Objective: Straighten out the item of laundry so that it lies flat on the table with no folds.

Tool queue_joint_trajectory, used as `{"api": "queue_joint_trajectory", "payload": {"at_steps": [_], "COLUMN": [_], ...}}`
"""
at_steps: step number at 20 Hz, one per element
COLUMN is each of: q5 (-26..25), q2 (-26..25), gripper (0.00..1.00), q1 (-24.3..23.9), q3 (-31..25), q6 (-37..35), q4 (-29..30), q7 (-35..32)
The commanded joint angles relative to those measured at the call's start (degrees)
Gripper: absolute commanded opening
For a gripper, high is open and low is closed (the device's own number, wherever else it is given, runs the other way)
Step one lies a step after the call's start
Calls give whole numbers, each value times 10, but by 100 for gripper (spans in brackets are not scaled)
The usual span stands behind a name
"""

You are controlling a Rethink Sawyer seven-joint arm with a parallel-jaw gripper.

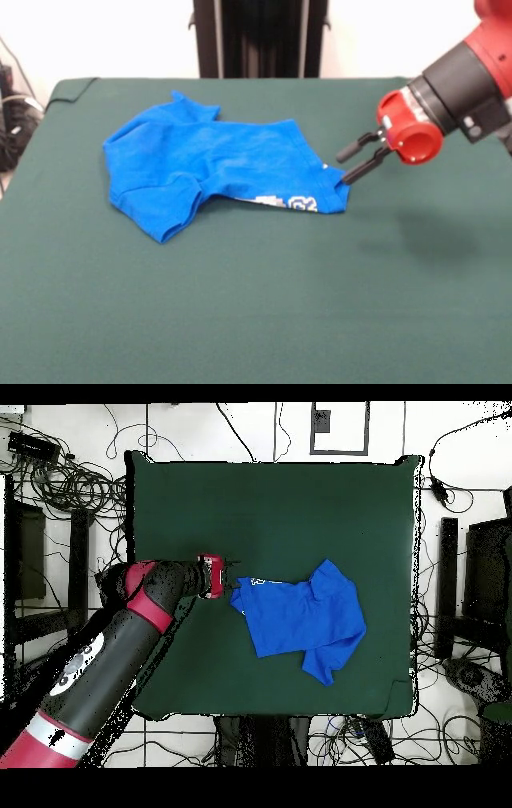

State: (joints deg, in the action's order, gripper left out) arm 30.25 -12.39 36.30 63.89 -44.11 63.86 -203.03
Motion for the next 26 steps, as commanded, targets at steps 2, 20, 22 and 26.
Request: {"api": "queue_joint_trajectory", "payload": {"at_steps": [2, 20, 22, 26], "q5": [-6, -8, -10, -14], "q2": [-11, -16, -14, -13], "gripper": [100, 100, 100, 100], "q1": [-2, 3, 2, 1], "q3": [-104, -128, -130, -130], "q6": [23, 47, 51, 56], "q4": [16, 38, 42, 46], "q7": [-30, -39, -36, -31]}}
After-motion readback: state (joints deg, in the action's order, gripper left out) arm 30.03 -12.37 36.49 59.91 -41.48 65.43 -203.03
